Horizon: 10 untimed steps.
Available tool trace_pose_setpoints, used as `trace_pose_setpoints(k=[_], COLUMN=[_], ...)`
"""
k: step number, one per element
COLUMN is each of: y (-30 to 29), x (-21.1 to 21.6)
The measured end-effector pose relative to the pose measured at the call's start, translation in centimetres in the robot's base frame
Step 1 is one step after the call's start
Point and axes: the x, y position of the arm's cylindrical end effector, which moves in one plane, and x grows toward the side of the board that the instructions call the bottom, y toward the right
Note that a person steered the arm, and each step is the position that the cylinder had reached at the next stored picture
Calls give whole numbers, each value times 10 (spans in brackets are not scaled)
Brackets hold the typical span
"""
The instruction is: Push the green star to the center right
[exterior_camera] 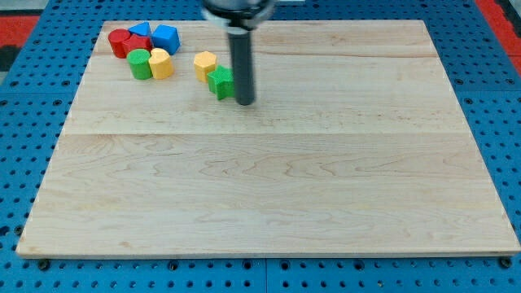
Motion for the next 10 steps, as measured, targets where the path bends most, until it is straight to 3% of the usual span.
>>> trace_pose_setpoints(k=[1,2,4,5,6,7,8,9,10], y=[-70,-113,-86,23,99,133,104,140,170], x=[18,-3,-46,-32,13,37,81,91,58])
